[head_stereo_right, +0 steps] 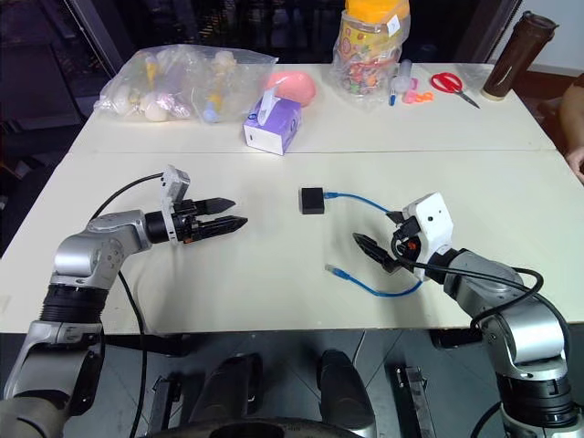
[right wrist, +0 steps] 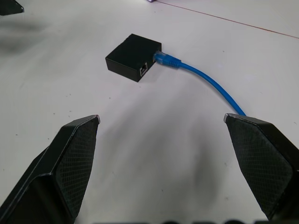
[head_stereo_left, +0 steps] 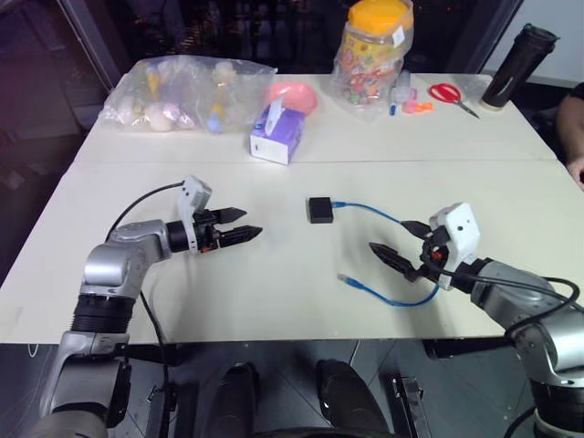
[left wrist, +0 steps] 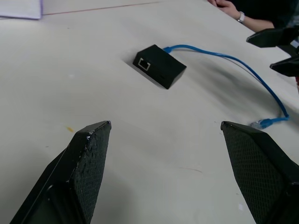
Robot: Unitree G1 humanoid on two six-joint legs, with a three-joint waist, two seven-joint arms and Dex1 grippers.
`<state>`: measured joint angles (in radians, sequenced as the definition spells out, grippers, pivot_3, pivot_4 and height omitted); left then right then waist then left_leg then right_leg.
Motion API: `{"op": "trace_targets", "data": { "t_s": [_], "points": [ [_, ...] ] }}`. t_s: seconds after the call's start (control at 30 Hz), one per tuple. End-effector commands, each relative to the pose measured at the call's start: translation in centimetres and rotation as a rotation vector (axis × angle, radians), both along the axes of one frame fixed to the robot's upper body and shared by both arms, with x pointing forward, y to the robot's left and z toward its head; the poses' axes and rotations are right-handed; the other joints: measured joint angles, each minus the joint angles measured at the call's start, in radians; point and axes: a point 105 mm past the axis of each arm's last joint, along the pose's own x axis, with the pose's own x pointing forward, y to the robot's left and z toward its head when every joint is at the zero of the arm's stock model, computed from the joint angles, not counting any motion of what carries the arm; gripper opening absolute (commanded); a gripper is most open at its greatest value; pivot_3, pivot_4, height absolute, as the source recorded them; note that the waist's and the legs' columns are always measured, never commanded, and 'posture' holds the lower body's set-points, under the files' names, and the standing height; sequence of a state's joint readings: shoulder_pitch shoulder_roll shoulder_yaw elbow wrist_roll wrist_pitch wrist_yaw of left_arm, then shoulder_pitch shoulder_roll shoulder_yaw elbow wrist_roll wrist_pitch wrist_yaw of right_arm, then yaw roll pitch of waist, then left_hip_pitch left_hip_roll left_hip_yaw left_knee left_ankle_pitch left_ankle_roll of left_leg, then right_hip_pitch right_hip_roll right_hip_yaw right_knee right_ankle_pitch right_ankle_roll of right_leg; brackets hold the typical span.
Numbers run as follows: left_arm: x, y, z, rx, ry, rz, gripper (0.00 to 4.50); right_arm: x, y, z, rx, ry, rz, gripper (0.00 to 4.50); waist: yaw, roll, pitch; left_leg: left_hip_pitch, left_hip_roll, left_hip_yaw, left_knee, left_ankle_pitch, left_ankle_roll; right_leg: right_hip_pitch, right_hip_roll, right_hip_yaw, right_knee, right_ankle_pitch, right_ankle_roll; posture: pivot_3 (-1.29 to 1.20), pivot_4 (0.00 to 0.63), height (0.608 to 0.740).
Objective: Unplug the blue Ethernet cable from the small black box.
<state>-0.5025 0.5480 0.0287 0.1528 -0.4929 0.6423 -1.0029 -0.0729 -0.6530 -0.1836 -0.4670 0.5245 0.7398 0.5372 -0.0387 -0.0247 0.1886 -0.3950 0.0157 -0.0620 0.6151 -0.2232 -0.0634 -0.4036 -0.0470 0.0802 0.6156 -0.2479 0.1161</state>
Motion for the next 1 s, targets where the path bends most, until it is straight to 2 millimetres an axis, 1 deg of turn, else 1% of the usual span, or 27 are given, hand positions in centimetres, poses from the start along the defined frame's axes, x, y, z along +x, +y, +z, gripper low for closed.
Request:
{"op": "trace_targets", "data": {
  "t_s": [0.03,0.27,0.5,0.6,0.67,0.73,0.8,0.9,0.97,1.0],
  "points": [
    [0.1,0.4,0.9,-0.004,-0.052,0.022,3.92,0.3,0.0,1.0,-0.01,-0.052,0.007,4.5,0.0,0.0,0.0,0.0,0.0,0.0,0.0,0.0,0.0,0.0,0.0,0.0,0.0,0.0,0.0,0.0,0.15,0.739],
    [0.7,0.4,0.8,0.049,-0.102,0.051,3.92,0.5,-0.2,0.8,-0.022,-0.056,-0.003,4.5,0.0,0.0,0.0,0.0,0.0,0.0,0.0,0.0,0.0,0.0,0.0,0.0,0.0,0.0,0.0,0.0,0.15,0.739],
    [1.1,-0.3,2.2,0.016,-0.107,0.059,3.92,0.6,-0.4,0.8,-0.027,-0.06,-0.016,4.5,0.0,0.0,0.0,0.0,0.0,0.0,0.0,0.0,0.0,0.0,0.0,0.0,0.0,0.0,0.0,0.0,0.15,0.739],
    [1.0,-0.7,2.7,0.023,-0.111,0.029,3.92,1.2,-0.7,0.6,-0.057,-0.062,-0.011,4.5,0.0,0.0,0.0,0.0,0.0,0.0,0.0,0.0,0.0,0.0,0.0,0.0,0.0,0.0,0.0,0.0,0.15,0.739],
    [1.0,-0.5,3.0,0.034,-0.099,0.007,3.92,1.9,-0.6,0.7,-0.086,-0.066,0.019,4.5,-0.003,0.0,0.0,0.0,0.0,0.0,0.0,0.0,0.0,0.0,0.0,0.0,0.0,0.0,0.0,0.0,0.15,0.739],
    [0.5,0.3,3.4,0.062,-0.073,-0.05,3.92,3.6,-0.1,0.4,-0.127,-0.063,0.083,4.5,-0.011,-0.001,0.0,0.0,0.0,0.0,0.0,0.0,0.0,0.0,0.0,0.0,0.0,0.0,0.0,0.0,0.15,0.739],
    [0.4,0.9,3.9,0.087,-0.065,-0.088,3.92,5.8,0.3,-0.4,-0.164,-0.042,0.141,4.5,-0.02,-0.001,0.001,0.002,0.001,0.002,0.0,0.0,0.0,0.0,0.001,0.001,0.001,0.001,-0.001,0.0,0.15,0.739],
    [0.7,0.8,4.3,0.085,-0.081,-0.096,3.92,9.5,1.0,-1.2,-0.169,-0.022,0.168,4.5,-0.028,-0.001,0.001,0.004,0.001,0.002,0.0,0.0,0.0,0.001,0.001,0.0,0.001,0.001,-0.001,0.0,0.15,0.739],
    [0.6,0.6,4.4,0.069,-0.088,-0.094,3.92,11.4,1.5,-1.5,-0.176,-0.011,0.182,4.5,-0.03,-0.001,0.001,0.004,0.001,0.002,0.0,0.0,0.0,0.002,0.001,0.0,0.0,0.001,0.0,0.0,0.15,0.739],
    [0.5,0.4,4.4,0.061,-0.089,-0.094,3.92,12.1,1.7,-1.6,-0.182,-0.007,0.192,4.5,-0.03,-0.001,0.001,0.003,0.0,0.002,-0.001,0.0,0.0,0.001,0.0,0.0,0.0,0.002,0.002,0.0,0.15,0.739]
  ]
}}
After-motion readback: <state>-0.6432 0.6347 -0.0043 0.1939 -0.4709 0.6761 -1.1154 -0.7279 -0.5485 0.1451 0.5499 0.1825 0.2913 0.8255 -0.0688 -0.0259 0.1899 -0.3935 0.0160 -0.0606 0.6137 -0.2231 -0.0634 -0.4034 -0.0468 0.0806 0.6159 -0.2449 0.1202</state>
